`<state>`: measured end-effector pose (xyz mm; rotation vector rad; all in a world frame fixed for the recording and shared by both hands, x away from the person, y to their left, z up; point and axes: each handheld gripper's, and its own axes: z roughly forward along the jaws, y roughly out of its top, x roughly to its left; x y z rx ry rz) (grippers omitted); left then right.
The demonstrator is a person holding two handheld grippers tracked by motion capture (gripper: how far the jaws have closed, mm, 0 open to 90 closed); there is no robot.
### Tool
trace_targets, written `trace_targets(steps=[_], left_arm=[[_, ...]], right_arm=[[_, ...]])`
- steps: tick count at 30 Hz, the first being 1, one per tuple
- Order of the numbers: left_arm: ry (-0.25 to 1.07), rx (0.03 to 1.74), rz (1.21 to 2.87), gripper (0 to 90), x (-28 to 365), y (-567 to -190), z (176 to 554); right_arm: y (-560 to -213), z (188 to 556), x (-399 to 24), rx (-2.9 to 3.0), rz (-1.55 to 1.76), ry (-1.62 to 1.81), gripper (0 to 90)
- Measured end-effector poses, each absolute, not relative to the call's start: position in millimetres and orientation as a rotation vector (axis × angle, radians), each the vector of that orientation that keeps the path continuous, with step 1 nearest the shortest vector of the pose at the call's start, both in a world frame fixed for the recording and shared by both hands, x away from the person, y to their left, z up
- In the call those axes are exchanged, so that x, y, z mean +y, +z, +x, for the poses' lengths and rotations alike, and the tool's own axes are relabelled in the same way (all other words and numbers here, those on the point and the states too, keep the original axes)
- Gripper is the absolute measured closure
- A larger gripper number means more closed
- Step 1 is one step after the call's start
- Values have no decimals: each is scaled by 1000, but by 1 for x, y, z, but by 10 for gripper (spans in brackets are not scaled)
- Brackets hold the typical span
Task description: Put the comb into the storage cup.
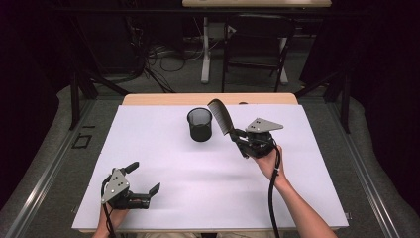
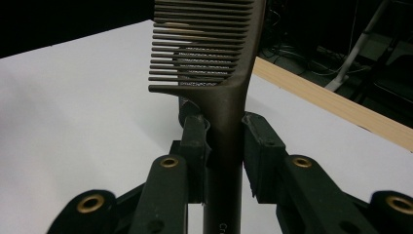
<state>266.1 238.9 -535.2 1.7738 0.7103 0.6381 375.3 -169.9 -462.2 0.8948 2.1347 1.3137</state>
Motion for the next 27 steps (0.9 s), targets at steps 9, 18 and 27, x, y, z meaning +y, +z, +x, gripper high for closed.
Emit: trace_targets(steps=[9, 18, 27], left_arm=[[641, 711, 1772, 1, 239, -535, 266], [635, 710, 1772, 1, 239, -535, 267], [641, 708, 1774, 1, 238, -535, 266]], right_arm=[[-456, 380, -167, 2114, 892, 1342, 725], [-455, 385, -163, 2110, 887, 1356, 726], [-454, 390, -159, 2096, 884, 1370, 726]])
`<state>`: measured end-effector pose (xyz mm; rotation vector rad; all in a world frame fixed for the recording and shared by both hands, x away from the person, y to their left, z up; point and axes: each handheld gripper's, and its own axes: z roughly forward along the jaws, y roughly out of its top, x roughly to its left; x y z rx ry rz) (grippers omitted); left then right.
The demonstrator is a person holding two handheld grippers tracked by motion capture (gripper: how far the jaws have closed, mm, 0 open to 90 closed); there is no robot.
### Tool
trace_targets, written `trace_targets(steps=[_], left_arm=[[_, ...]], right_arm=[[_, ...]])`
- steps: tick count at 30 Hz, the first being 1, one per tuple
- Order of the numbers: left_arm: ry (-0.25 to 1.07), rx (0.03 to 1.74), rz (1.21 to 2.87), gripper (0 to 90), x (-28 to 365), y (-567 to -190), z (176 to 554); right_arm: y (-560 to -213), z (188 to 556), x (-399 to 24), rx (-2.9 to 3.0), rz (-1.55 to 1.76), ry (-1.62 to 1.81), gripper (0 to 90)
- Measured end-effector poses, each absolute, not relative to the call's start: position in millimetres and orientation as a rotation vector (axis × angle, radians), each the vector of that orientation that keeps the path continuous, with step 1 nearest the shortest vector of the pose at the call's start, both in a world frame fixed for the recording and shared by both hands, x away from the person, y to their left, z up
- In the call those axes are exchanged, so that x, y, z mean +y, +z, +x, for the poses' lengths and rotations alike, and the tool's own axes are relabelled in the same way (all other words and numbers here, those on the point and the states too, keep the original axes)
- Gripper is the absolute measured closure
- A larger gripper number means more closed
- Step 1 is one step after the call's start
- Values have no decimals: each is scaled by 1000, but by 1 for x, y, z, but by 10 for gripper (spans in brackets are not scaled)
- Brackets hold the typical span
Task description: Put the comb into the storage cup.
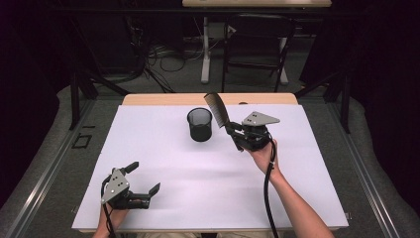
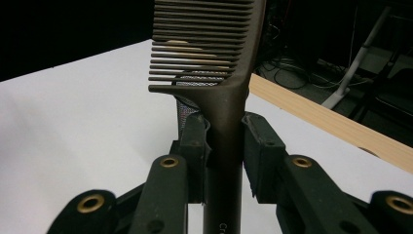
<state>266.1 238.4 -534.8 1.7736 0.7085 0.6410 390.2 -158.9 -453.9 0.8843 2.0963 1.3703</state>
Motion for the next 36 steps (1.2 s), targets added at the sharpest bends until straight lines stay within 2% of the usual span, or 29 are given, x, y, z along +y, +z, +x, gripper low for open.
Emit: trace_targets(steps=[36], left_arm=[[639, 708, 1769, 1, 239, -535, 267]], right_arm=[[-448, 406, -143, 2087, 851, 1399, 726]])
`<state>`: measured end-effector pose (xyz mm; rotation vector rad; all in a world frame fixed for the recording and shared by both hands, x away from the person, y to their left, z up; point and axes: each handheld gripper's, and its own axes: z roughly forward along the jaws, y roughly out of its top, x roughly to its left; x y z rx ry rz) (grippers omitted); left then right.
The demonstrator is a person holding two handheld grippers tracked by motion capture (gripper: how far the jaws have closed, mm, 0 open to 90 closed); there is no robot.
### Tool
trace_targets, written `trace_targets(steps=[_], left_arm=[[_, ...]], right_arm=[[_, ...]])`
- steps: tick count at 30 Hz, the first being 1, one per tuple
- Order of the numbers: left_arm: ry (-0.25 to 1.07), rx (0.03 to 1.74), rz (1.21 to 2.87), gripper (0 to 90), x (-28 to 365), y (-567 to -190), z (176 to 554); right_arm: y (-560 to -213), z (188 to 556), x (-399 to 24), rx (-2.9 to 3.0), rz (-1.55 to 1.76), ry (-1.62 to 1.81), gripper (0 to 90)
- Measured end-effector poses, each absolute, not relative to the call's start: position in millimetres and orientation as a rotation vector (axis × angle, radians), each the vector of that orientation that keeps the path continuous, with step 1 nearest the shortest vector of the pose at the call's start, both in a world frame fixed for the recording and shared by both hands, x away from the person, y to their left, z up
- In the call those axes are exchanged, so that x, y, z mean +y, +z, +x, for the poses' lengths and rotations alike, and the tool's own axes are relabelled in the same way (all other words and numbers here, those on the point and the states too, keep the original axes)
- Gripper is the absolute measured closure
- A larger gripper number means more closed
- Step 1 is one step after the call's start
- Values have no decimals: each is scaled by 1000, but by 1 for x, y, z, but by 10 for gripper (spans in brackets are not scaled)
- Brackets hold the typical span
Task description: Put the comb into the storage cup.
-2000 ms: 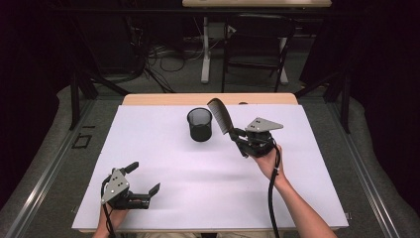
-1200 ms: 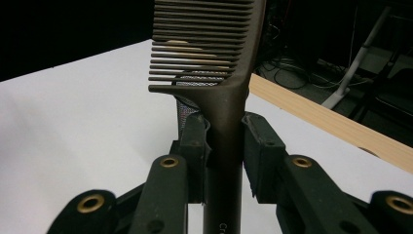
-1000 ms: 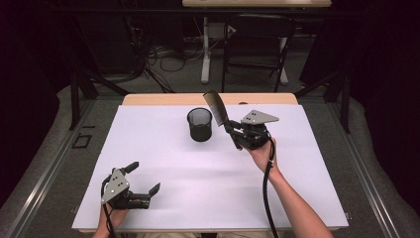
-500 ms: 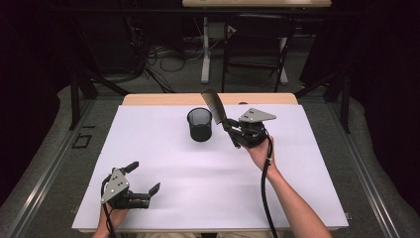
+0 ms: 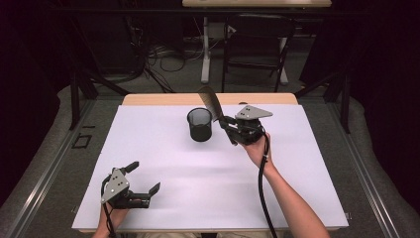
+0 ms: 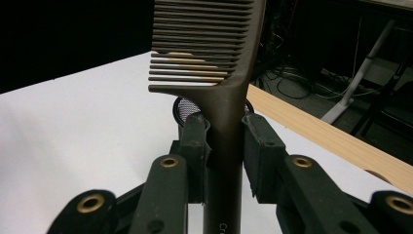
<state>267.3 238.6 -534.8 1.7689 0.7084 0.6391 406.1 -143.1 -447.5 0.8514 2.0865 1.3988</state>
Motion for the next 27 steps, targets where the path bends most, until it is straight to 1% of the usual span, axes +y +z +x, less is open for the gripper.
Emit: trace_targets(steps=[27], left_arm=[[639, 710, 1769, 1, 238, -535, 267]], right_arm=[[-440, 419, -136, 2066, 842, 1423, 725]])
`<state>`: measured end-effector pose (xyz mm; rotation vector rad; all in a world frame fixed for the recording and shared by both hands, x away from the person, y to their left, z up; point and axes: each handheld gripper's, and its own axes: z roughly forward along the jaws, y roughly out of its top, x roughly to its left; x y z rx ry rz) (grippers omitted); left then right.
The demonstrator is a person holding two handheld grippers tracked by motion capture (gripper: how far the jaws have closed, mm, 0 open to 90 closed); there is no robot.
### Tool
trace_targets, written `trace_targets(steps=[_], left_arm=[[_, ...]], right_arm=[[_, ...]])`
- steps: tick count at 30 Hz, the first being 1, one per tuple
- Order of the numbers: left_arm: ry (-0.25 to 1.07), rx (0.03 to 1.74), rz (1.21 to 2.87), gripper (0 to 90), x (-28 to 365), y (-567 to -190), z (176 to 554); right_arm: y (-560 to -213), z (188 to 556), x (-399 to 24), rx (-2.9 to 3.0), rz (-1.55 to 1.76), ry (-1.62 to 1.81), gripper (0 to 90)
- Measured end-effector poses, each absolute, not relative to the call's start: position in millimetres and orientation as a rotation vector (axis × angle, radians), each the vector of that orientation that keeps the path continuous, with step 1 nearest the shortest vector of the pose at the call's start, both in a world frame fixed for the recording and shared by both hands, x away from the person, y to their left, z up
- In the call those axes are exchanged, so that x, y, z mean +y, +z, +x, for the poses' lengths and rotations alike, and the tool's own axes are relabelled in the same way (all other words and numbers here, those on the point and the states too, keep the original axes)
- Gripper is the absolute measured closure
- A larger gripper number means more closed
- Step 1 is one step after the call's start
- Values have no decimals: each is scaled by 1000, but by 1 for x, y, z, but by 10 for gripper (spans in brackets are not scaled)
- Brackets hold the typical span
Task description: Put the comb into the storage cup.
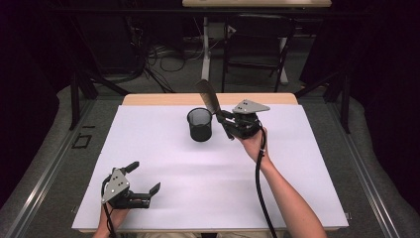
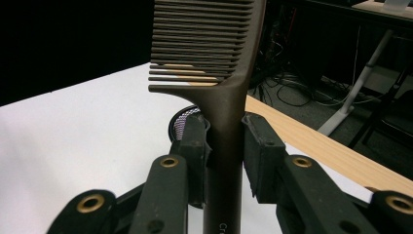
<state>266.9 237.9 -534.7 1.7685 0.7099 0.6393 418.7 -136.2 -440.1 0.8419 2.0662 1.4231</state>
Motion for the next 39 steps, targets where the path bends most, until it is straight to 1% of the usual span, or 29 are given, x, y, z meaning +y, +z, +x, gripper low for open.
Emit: trace_targets(steps=[39], left_arm=[[635, 716, 1760, 1, 238, -535, 268]], right_arm=[[-435, 435, -116, 2066, 816, 1450, 726]])
